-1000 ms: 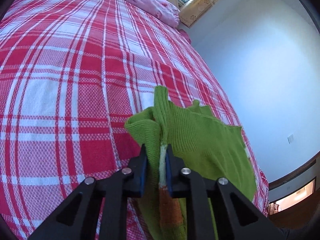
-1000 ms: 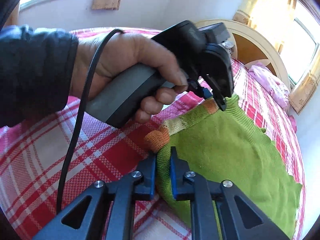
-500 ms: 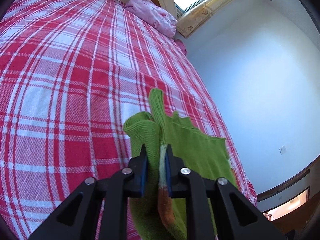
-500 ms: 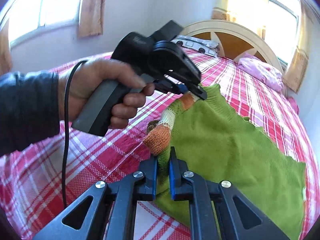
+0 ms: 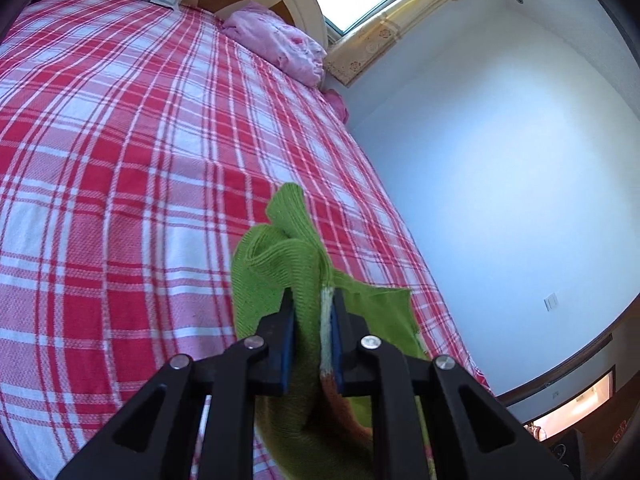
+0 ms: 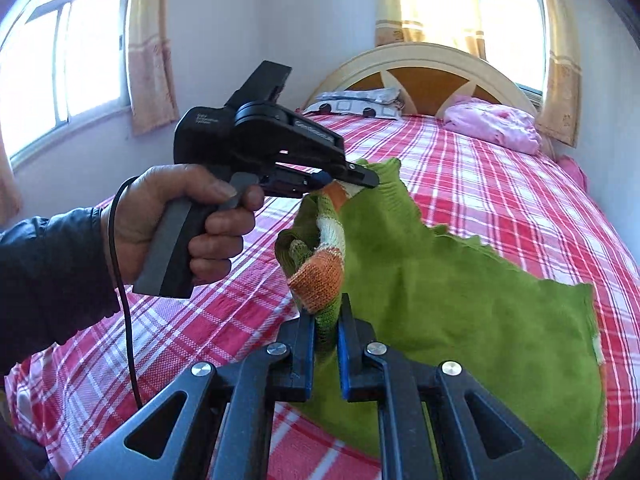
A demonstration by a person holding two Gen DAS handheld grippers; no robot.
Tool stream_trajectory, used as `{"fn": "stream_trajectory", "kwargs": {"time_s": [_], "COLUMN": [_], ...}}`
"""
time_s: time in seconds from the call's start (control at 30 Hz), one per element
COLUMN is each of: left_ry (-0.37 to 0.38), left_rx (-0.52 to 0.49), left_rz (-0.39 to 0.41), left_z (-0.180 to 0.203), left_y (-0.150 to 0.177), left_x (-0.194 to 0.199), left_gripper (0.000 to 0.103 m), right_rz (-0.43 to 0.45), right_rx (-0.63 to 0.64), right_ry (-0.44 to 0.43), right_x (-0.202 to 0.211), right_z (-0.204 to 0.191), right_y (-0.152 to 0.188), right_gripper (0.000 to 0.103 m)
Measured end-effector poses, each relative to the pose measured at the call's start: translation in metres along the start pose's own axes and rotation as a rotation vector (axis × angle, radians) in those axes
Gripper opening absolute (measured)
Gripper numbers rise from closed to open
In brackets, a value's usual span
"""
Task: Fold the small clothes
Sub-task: 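Grasp the striped edge with both grippers and fold it over the sweater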
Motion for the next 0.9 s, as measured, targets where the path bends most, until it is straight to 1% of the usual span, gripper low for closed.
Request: {"fn": "stream_trajectory", "kwargs": {"time_s": [0.13,0.27,0.4,0.53,0.57,0.7,0.9], "left_ry": [0.008,0.017,0.027,0.04,0.047,0.058,0.046], "left_rx": [-0.022,-0.055,-0.088,-0.105,-0.107,-0.116,-0.116], "left_rz": [0.007,0.001,-0.015,-0.041,-0.046,-0.086,-0.184], "left_z": [0.022,0.049,0.073,0.095,0.099,0.117,0.128], "left_y": [-0.005,-0.011,-0.014,-0.014,-0.014,-0.011,0.006], "left_x": [-0.006,-0.018,-0.034,-0.058,-0.064,-0.091,-0.144], "left_gripper": [0.016,0.016,0.016,0.016,0.012,0.012,0.011], "right_rz": [0.023,0.058,0.067,0.062,0.057,0.045,0.007], "right_rx": [-0.048,-0.073,-0.11,-0.153,-0.169,-0.209,-0.285], "right_ry": [-0.014,-0.004,-0.005,0.012,0.012,0.016,0.012], "right_x": [0.018,0.038,0.053,0.064,0.065,0.07,0.072], "right_z": [0.018,0.04,0.062,0.09,0.098,0.119,0.15], "right_y": [0.005,0.008,0.015,0.028,0.033,0.049,0.079], "right_gripper": [0.008,0.008,0.008,0.008,0.008,0.008,0.008]}}
Point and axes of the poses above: each gripper's, at about its wrist camera, not at the fingertips, and x roughly against the way its jaws point, z to its right, y to its underside, the point moved 6 cm from there along -x, roughly the way its jaws point, and after that the axes turned 12 degrees about -z, right-handed, at the moved point
